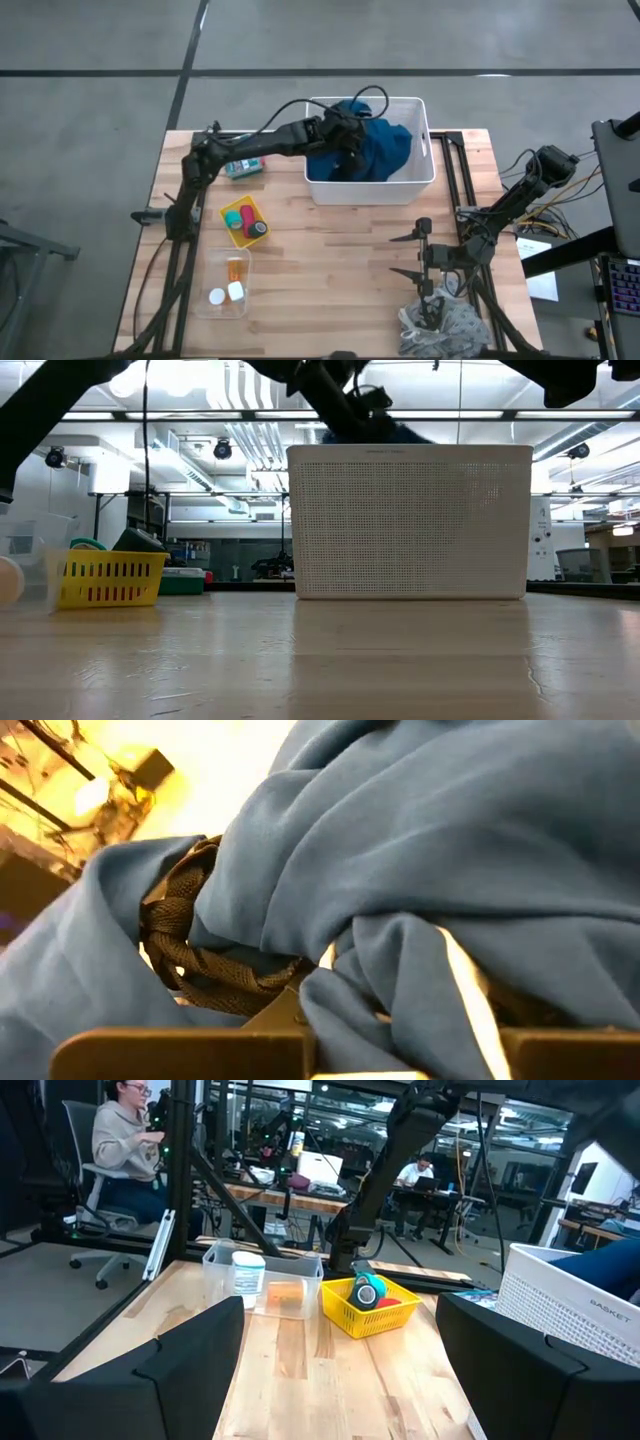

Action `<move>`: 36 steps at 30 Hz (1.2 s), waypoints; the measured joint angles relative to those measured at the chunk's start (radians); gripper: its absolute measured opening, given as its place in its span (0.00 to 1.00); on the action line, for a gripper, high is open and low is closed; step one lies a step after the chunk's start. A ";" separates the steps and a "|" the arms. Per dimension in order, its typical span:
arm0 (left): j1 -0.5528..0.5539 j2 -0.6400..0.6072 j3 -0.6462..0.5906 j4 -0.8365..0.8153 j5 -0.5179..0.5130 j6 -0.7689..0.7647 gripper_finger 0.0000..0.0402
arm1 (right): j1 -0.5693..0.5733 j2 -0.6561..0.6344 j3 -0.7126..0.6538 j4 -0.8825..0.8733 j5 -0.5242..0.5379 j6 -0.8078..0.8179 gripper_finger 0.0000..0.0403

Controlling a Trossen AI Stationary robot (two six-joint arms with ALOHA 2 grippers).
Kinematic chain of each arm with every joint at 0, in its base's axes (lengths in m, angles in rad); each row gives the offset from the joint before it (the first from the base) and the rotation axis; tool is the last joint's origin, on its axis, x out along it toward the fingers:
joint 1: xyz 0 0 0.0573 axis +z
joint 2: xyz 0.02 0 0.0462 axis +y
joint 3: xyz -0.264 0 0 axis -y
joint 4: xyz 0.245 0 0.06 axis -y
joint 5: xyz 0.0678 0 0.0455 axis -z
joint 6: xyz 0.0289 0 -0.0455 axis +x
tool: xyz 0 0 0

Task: Pick & place medical supplies in basket/bin
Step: Put the dark blue patient gown into the white bin

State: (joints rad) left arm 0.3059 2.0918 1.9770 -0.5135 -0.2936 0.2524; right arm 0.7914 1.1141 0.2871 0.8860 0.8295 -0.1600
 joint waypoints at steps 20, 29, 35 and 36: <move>0.004 0.000 -0.203 0.032 0.000 -0.022 0.13 | 0.000 0.000 0.000 0.000 0.000 0.002 0.81; 0.004 0.000 -0.233 0.057 0.002 -0.018 0.20 | 0.000 0.000 0.000 0.001 0.000 0.001 0.81; 0.006 0.000 -0.233 0.064 0.024 -0.022 0.33 | 0.000 0.000 0.000 0.001 0.000 0.002 0.81; 0.006 0.000 -0.233 0.064 0.031 -0.022 0.35 | 0.000 0.000 0.000 0.001 0.000 0.002 0.81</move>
State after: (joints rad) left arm 0.3115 2.0918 1.7443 -0.4492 -0.2623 0.2308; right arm 0.7914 1.1141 0.2871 0.8870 0.8292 -0.1582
